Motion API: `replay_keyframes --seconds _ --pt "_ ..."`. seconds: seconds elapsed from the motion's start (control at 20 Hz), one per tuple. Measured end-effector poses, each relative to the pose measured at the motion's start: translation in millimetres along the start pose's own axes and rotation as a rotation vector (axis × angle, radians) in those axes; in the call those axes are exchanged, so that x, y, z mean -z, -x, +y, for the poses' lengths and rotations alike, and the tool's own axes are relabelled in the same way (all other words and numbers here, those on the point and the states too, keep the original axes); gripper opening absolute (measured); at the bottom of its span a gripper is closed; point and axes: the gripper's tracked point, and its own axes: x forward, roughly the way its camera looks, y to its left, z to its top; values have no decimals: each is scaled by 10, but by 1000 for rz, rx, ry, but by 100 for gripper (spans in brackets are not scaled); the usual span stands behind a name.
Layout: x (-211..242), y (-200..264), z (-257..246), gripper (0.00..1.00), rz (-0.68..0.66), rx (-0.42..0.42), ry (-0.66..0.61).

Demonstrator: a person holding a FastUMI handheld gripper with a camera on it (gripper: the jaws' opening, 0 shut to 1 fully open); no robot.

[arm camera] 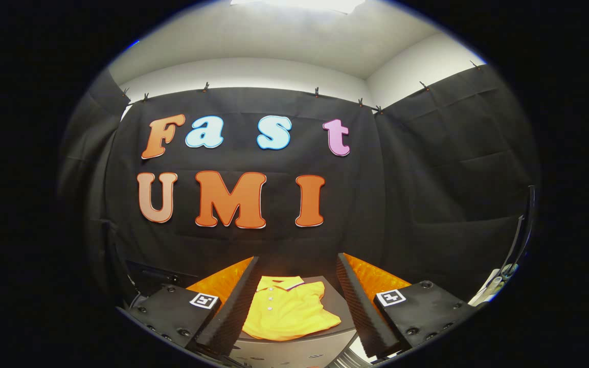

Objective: Put the clothes into the washing machine and then close the washing machine lid.

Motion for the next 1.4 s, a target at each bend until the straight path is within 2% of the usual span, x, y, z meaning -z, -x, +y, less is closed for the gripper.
replay_keyframes --seconds 0.15,0.35,0.65,0.9,1.2,1.4 --pt "-101 -33 164 96 -18 -59 -43" --pt "-100 -250 129 96 -3 -51 24" --pt "60 -682 341 96 68 -98 61" --pt "396 -1152 557 96 174 -145 61" --pt "1084 -1634 768 97 390 -185 17" --pt "1534 -1831 799 97 508 -177 28"
